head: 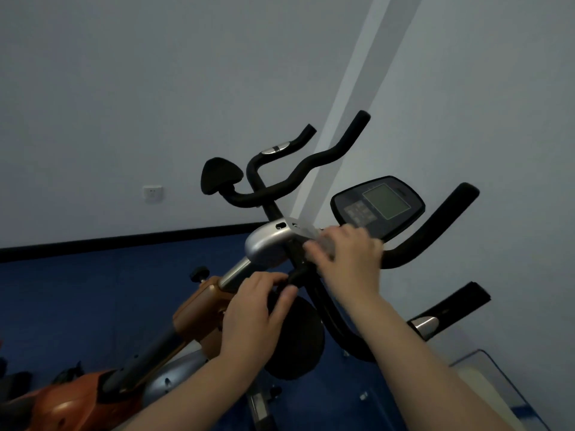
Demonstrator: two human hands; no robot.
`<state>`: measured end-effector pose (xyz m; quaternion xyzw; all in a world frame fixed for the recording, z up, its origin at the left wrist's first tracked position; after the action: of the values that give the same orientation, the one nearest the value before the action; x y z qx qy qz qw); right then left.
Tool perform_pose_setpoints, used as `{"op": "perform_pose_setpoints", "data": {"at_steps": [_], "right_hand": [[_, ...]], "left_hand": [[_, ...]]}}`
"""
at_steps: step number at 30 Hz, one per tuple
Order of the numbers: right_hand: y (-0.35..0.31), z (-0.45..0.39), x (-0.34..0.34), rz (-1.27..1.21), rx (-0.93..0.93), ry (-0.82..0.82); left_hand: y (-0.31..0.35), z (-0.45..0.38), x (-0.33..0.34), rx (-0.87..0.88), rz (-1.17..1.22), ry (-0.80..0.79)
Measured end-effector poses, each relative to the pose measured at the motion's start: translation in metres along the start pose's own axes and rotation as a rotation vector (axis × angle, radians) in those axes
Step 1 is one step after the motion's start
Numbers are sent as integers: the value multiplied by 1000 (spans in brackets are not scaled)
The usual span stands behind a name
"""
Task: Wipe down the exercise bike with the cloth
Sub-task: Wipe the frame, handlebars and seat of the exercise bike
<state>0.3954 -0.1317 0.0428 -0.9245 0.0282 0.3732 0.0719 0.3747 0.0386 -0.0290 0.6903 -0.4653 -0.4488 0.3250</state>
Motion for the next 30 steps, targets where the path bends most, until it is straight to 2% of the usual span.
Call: {"op": "perform_pose_setpoints", "data": {"at_steps": [2, 3, 7, 9, 12, 15, 18, 20, 23, 27, 30], "right_hand": [[-2, 6, 1, -36, -148, -86], [6, 1, -2, -23, -134, -82], [43, -12, -23, 34, 287, 77], [39, -10, -27, -145, 404, 62], [33, -10, -40, -439, 495, -16], [34, -19, -57, -521, 467, -40], [28, -23, -58, -496, 439, -28], [25, -20, -48, -372, 443, -82], [24, -10, -33, -120, 381, -131], [14, -17, -36, -303, 385, -3], [10, -25, -34, -318, 416, -23]], "left_hand": [[12, -9, 4, -12, 56, 60], [17, -16, 7, -19, 46, 68], [34, -44, 26, -49, -34, -38], [40, -48, 33, -10, -92, -79], [41, -46, 34, 67, -99, -29], [35, -42, 31, 52, -63, 25], [30, -42, 29, -92, 26, 34], [28, -44, 29, -141, 59, 24], [28, -41, 29, -100, 35, 13], [29, -41, 29, -34, 17, 25], [29, -41, 28, -27, 30, 41]]}}
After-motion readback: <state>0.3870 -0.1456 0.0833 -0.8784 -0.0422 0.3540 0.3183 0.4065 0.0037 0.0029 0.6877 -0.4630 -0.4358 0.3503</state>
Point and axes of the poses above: each hand's wrist, its own z-axis away from the middle knuckle, its own x-axis out of the palm, y = z × x, the point moved 2 cm from there along -z, towards the middle knuckle, and after that the axes turned 15 degrees about y, right-handed, at the moved point
